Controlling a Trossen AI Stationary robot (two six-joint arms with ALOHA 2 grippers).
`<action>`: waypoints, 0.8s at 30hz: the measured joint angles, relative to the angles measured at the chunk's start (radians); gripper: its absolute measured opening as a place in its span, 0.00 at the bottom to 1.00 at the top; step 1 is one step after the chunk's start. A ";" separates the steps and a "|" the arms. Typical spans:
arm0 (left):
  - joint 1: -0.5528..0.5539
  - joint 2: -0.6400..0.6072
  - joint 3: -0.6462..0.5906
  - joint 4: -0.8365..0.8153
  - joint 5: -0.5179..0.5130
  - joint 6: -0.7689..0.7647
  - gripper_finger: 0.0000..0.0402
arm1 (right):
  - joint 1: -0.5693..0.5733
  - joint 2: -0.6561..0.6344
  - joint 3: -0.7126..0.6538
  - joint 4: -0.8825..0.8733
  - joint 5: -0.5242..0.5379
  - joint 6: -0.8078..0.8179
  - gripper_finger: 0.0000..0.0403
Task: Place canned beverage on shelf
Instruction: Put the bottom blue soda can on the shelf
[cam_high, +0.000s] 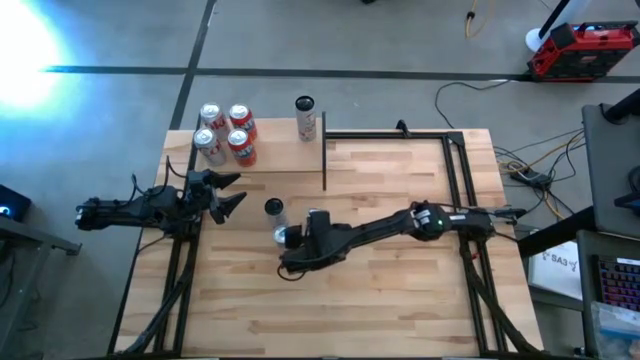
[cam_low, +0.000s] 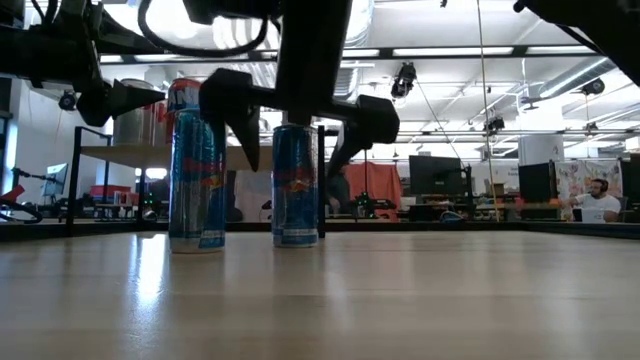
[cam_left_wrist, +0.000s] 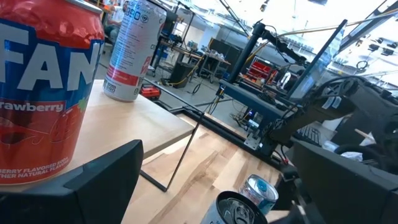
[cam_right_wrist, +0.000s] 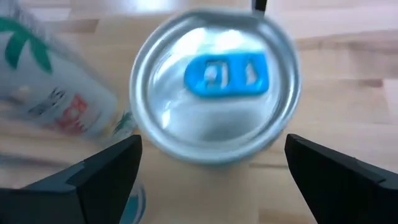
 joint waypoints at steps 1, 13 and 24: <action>0.000 0.000 0.000 0.000 0.000 0.000 0.99 | -0.003 0.002 0.000 -0.004 0.008 0.000 0.94; 0.000 0.000 0.000 0.000 0.000 0.000 0.99 | -0.045 0.002 0.000 -0.010 0.041 -0.035 0.94; 0.000 0.000 0.000 0.000 0.000 0.000 0.99 | -0.044 0.006 0.000 -0.020 0.031 -0.042 0.83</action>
